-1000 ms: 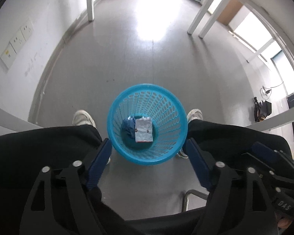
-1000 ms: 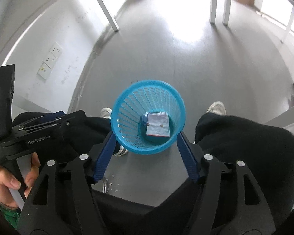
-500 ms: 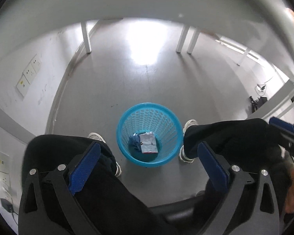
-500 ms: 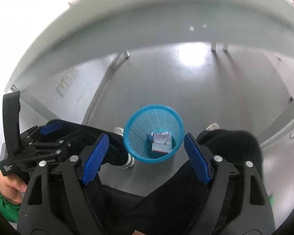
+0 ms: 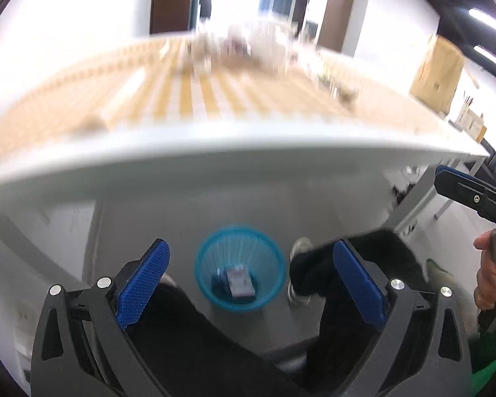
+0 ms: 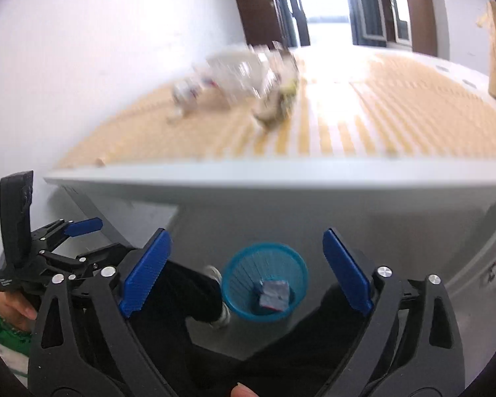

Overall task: Collect trash
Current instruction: 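Raise both tools back toward the remaining trash on the table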

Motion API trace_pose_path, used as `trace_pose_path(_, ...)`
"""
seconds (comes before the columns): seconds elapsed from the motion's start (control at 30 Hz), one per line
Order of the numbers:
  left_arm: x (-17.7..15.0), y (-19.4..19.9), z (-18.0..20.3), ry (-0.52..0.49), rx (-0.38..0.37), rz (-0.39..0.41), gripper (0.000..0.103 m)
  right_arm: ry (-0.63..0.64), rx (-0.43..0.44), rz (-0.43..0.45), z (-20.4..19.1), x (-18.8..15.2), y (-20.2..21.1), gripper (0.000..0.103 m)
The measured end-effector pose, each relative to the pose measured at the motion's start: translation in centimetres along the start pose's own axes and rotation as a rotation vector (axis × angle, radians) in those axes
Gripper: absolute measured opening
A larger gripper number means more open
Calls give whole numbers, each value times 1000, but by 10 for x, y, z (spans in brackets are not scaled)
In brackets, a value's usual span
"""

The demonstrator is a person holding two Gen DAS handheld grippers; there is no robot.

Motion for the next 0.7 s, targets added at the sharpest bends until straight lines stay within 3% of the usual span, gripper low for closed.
trace_pose_path(0.13,29,18,-1,-48,27,87,97,52,22,73,-13,39,13,92)
trace_pose_path(0.37,77,24,-14,-41,57,150,97,117,21,127,-29,91,7,92)
trace_pose_path(0.7,132,-8,-38,-16,101,128,97,200,36,99,-35,144,-34,91)
Point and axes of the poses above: each gripper's, at about its wrist camera, not at the fingertips, and y roughly against the way its jaws point, z to its right, x to its top, the point moved 5 cm from there along -y, roughly the way its jaws point, and after that the axes turned 4 degrees about z, right-handed, at the moved point
